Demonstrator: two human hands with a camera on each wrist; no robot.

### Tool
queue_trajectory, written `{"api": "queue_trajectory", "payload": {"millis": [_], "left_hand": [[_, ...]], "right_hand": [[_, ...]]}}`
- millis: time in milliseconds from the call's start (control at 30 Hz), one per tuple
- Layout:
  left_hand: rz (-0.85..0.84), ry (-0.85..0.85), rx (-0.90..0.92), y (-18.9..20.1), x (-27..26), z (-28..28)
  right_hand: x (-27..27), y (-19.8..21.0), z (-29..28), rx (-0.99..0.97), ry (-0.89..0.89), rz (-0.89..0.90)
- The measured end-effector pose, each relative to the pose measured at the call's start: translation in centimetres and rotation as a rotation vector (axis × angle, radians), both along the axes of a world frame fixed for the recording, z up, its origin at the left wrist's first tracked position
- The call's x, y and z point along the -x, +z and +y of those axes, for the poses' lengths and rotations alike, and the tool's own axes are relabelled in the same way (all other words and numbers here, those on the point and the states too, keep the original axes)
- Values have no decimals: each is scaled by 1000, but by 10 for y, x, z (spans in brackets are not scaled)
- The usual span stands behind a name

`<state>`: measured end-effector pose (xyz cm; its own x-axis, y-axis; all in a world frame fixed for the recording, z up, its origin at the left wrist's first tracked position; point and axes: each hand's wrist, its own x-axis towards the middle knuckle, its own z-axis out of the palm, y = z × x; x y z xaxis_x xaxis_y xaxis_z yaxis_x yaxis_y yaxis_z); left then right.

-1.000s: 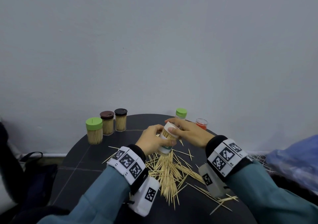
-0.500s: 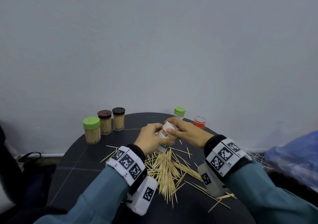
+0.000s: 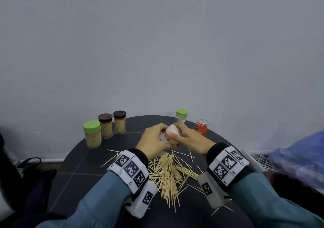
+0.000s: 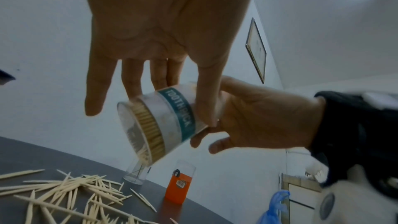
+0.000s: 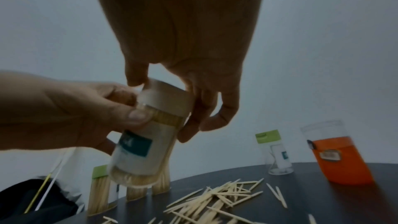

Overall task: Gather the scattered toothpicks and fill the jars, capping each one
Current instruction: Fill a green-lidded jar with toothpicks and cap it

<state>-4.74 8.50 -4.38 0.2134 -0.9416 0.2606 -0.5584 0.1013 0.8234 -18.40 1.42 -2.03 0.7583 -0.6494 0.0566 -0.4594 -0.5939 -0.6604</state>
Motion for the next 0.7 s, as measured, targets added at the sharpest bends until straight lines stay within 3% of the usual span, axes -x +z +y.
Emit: {"api": "queue_trajectory", "payload": {"millis": [167,367,700], "left_hand": [[2,33,0,2,-8,-1],[-9,125,46,8,-18,0],[-38,192,20,25,-39,-3]], "right_hand": [[21,-5,-3,-49,-53,45],[36,-20,-7,112,-59,424],[38,-40,-17,146,-68,560]]}}
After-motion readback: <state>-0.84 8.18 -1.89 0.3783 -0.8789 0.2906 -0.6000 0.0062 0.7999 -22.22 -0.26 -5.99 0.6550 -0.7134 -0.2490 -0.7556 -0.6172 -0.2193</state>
